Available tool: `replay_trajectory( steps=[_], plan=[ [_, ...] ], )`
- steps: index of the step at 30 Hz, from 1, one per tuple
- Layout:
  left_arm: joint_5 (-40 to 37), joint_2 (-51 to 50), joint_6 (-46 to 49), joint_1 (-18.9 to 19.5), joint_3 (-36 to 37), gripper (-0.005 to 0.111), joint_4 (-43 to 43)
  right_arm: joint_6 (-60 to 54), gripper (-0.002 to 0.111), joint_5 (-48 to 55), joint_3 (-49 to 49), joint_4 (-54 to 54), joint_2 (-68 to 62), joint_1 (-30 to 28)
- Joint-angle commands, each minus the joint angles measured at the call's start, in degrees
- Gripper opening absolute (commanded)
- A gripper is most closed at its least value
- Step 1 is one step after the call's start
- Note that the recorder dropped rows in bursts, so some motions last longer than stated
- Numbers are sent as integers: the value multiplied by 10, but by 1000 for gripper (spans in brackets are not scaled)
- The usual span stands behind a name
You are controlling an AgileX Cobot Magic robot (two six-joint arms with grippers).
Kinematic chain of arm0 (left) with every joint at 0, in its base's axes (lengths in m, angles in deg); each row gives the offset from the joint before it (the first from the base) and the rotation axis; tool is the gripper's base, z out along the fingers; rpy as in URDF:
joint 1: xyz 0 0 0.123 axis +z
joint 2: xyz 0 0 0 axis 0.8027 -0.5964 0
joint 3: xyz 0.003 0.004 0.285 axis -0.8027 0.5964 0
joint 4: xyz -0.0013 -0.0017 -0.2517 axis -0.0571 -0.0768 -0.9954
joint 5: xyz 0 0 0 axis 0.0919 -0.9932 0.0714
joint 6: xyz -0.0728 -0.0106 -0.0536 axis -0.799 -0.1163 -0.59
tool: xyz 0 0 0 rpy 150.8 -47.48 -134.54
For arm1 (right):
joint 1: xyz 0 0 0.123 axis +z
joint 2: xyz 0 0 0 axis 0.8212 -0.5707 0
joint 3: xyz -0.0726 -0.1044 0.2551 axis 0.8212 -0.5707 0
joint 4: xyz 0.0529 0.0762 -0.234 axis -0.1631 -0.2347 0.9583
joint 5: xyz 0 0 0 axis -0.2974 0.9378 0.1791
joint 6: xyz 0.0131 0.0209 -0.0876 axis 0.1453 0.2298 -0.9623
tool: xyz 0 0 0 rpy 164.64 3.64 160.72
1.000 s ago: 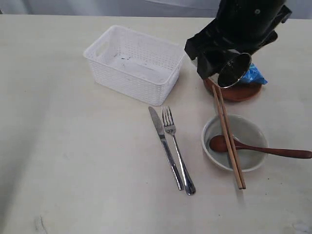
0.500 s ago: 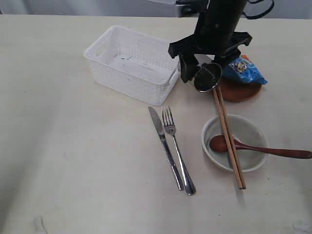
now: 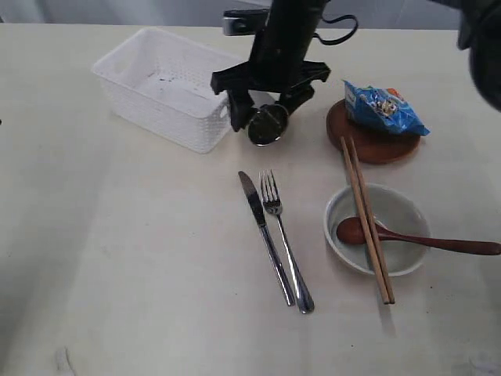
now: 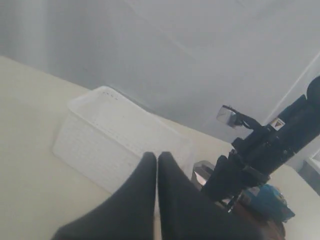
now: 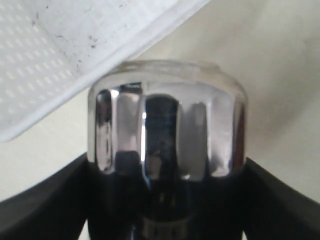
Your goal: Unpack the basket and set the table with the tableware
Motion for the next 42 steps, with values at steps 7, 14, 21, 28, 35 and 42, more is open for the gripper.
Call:
replay_trajectory(
  steps=[7,14,21,28,35,42],
  plan=[
    [76,-46,4,-2,-6,1,63,-12,-1,-1,46,59,36,22],
    [116,-106,-51,-2,-105,0,169,-51,-1,-1,35,74,126,22],
    [190,-262,-90,-2,-253,0,383,-180,-1,-1,-179,48,249,22],
    [375,-484,43,-28,-310,0,386,-270,-1,-1,-197,-50,262,26],
    [375,-572,125,-69,-401,0,383,-263,-1,-1,-197,3,253,52],
    [356,-594,127,-88,-419,0,404,-262,-1,-1,-197,5,237,68]
  ],
)
